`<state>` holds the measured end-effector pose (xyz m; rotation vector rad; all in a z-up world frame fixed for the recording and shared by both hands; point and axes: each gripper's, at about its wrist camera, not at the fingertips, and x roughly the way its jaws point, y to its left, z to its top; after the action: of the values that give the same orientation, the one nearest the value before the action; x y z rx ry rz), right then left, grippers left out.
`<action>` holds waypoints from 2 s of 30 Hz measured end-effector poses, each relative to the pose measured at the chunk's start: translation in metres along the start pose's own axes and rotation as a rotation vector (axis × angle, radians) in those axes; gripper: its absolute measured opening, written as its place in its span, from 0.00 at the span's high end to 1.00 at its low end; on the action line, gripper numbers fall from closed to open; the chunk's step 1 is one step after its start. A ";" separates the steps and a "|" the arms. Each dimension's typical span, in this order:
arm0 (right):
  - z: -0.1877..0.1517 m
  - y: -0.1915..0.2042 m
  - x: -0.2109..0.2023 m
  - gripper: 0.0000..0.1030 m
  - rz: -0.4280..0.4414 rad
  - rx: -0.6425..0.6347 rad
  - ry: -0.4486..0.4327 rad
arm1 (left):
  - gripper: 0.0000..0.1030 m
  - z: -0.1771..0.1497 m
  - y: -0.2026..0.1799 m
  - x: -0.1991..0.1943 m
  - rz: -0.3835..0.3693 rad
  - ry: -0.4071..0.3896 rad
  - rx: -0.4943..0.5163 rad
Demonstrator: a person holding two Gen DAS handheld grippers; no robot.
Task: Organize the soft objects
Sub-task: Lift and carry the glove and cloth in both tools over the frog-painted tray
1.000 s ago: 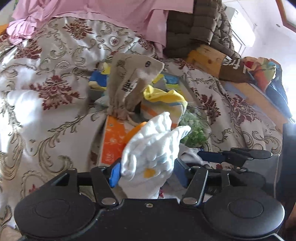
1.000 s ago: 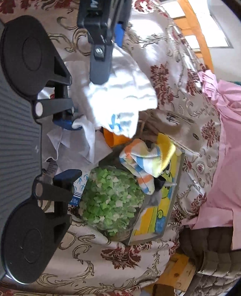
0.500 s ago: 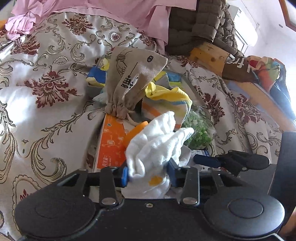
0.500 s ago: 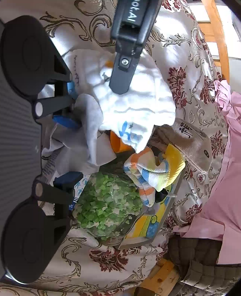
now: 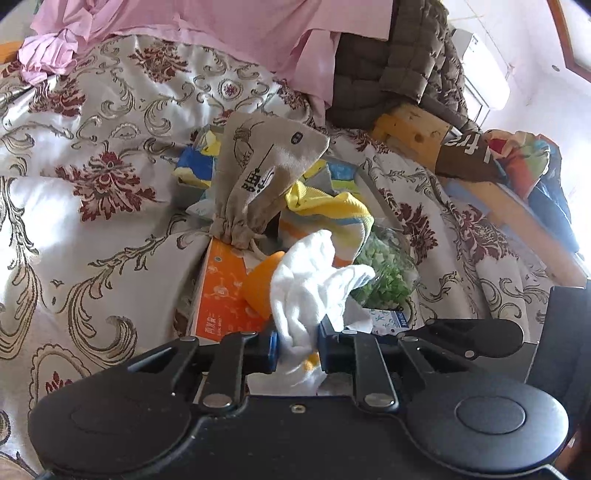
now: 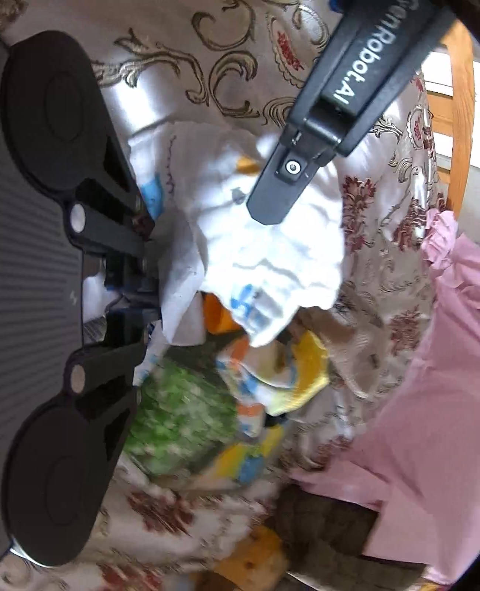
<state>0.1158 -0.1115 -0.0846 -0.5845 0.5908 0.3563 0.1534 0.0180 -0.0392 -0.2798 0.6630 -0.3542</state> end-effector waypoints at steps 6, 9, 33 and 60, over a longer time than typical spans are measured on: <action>0.004 -0.015 -0.018 0.94 -0.051 0.073 -0.081 | 0.83 -0.005 -0.009 -0.016 -0.005 -0.042 0.066; 0.006 -0.021 -0.034 0.94 -0.061 0.101 -0.140 | 0.84 -0.008 -0.015 -0.030 -0.004 -0.077 0.094; 0.031 -0.145 -0.041 0.93 -0.163 0.453 -0.419 | 0.84 0.101 -0.066 -0.056 -0.106 -0.366 0.152; 0.023 -0.270 0.120 0.93 0.012 0.744 -0.225 | 0.84 0.210 -0.055 0.194 0.064 -0.172 -0.024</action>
<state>0.3455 -0.2901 -0.0313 0.1732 0.4650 0.1864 0.4176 -0.0814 0.0333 -0.3073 0.5059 -0.2574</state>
